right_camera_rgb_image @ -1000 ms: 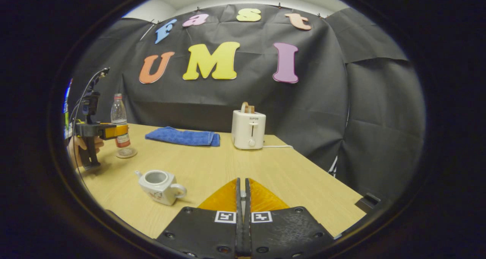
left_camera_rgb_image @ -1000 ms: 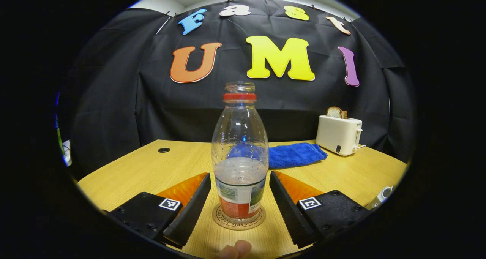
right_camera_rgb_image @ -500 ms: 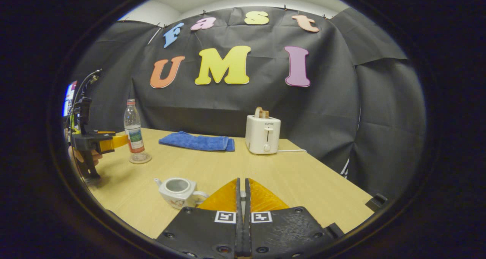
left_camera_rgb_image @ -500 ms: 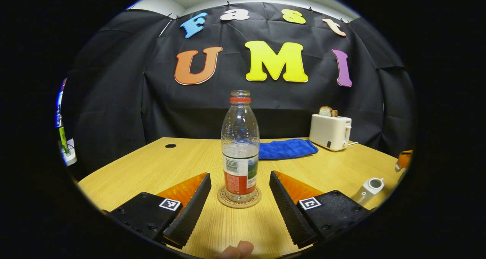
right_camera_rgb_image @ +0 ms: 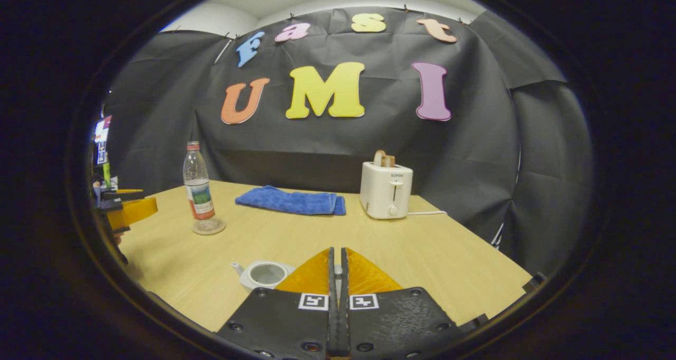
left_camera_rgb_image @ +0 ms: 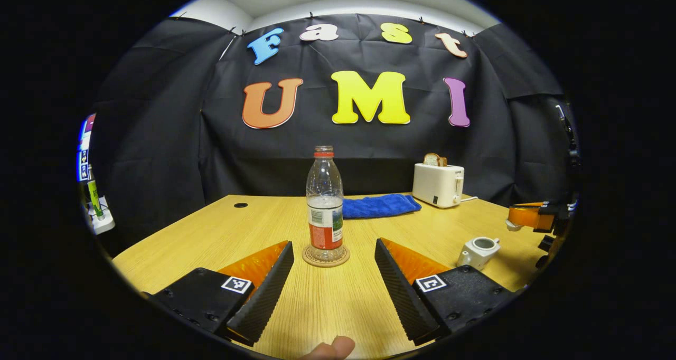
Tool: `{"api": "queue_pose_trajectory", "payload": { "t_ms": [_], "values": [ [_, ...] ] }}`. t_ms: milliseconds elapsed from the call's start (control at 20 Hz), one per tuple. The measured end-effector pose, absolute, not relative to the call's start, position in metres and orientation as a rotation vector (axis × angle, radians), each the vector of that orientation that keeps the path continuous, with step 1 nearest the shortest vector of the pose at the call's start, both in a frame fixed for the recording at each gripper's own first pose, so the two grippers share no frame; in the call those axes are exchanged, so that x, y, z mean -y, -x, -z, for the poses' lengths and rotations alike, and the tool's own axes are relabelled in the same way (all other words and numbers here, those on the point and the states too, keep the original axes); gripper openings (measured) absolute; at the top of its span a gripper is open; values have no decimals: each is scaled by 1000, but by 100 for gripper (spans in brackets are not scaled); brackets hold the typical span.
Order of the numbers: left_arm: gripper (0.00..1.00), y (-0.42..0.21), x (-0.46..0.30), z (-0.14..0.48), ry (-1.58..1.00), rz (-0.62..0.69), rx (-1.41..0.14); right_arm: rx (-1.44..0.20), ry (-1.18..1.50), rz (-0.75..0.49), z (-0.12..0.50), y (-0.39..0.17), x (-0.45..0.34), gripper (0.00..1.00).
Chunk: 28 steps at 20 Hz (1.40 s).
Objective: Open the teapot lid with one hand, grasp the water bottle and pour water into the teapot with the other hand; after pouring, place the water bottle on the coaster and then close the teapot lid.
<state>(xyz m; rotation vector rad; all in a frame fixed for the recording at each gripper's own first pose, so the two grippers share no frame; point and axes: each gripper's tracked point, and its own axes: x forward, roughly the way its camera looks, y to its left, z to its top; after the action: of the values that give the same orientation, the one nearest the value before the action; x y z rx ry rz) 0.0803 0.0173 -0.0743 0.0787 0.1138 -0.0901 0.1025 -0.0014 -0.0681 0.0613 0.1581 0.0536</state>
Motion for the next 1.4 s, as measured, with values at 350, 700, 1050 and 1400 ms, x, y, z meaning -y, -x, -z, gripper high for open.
{"api": "queue_pose_trajectory", "payload": {
  "t_ms": [350, 700, 1050, 1400],
  "values": [
    [97, -62, -29, 67, -118, 94, -101, -165, -96, -189, 67, -111, -50, 0],
    [97, -60, -31, 74, -196, 102, -93, -192, -84, -216, 73, -118, -71, 0],
    [96, -59, -36, 76, -181, 97, -105, -193, -78, -215, 72, -118, -73, 2],
    [96, -53, -35, 74, -135, 91, -121, -175, -103, -208, 64, -108, -67, 7]
  ]
}}
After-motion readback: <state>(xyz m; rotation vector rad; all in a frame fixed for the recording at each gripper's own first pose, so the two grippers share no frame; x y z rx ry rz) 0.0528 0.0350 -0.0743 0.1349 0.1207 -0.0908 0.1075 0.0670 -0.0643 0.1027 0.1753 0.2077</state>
